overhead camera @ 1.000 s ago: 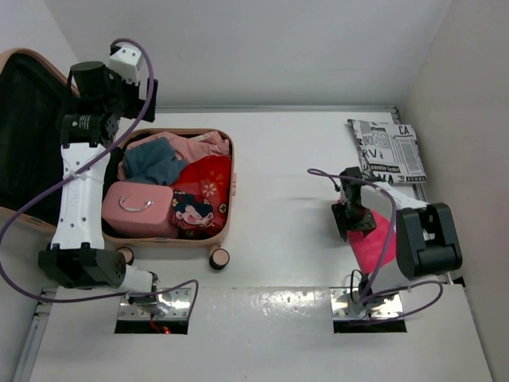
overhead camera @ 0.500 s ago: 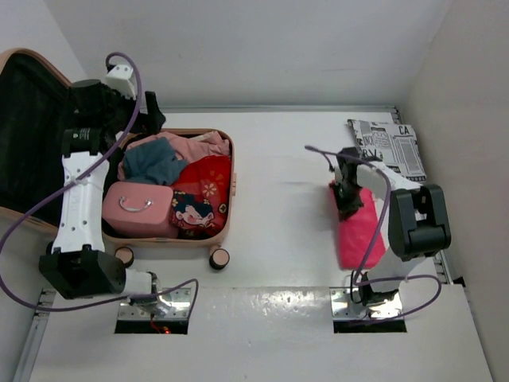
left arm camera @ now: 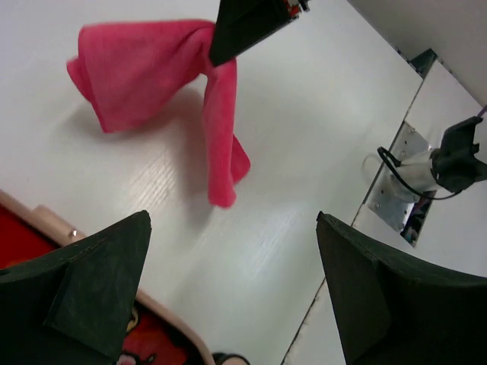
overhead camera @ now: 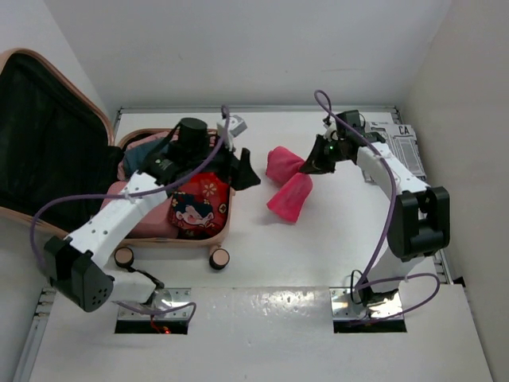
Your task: Pack the luggage
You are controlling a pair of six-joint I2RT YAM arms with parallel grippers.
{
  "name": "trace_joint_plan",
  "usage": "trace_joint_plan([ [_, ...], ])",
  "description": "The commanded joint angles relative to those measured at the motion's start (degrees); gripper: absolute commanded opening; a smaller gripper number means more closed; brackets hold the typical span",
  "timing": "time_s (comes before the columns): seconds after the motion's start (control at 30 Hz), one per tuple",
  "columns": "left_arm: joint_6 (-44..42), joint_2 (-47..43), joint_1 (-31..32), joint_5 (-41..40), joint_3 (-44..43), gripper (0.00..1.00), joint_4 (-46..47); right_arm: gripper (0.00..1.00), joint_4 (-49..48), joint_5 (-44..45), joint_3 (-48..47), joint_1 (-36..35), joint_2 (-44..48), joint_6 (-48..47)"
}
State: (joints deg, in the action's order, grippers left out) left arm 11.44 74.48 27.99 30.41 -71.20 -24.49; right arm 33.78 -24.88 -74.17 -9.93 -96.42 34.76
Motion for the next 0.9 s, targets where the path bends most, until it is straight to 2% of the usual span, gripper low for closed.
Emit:
trace_joint_plan([
  [0.0, 2.1, 4.7, 3.6, -5.2, -5.1, 0.94, 4.1, 0.0, -6.2, -9.7, -0.5, -0.5, 2.8, 11.5],
  [0.2, 2.1, 12.7, 11.5, -10.5, -11.8, 0.93, 3.5, 0.0, -10.1, -13.7, 2.8, -0.5, 4.1, 17.8],
  [0.33, 1.6, 17.3, 14.3, -13.0, -13.8, 0.87, 2.9, 0.0, -12.2, -16.2, 3.9, -0.5, 5.3, 20.3],
  [0.47, 1.0, 20.7, 15.7, -13.1, -15.9, 0.85, 2.9, 0.0, -12.6, -17.3, 4.1, -0.4, 6.5, 21.4],
  [0.57, 0.5, 22.6, 16.7, -17.0, -17.0, 0.83, 2.2, 0.0, -14.2, -18.9, 4.3, -0.3, 7.2, 22.8],
  [0.73, -0.7, 22.6, 16.7, -28.2, -17.5, 0.81, 1.6, 0.0, -14.5, -19.4, 5.3, -0.2, 9.4, 22.5],
  [0.8, -1.4, 22.6, 16.7, -29.3, -17.5, 0.81, 1.6, 0.0, -14.1, -19.3, 5.7, -0.3, 10.3, 21.9],
  [0.83, -1.4, 22.6, 16.7, -29.3, -18.0, 0.79, 1.6, 0.0, -13.9, -19.5, 5.8, -0.3, 10.5, 21.8],
  [0.87, -1.4, 22.6, 16.7, -28.7, -18.0, 0.72, 1.6, 0.0, -13.8, -19.6, 6.0, -0.4, 10.5, 21.8],
])
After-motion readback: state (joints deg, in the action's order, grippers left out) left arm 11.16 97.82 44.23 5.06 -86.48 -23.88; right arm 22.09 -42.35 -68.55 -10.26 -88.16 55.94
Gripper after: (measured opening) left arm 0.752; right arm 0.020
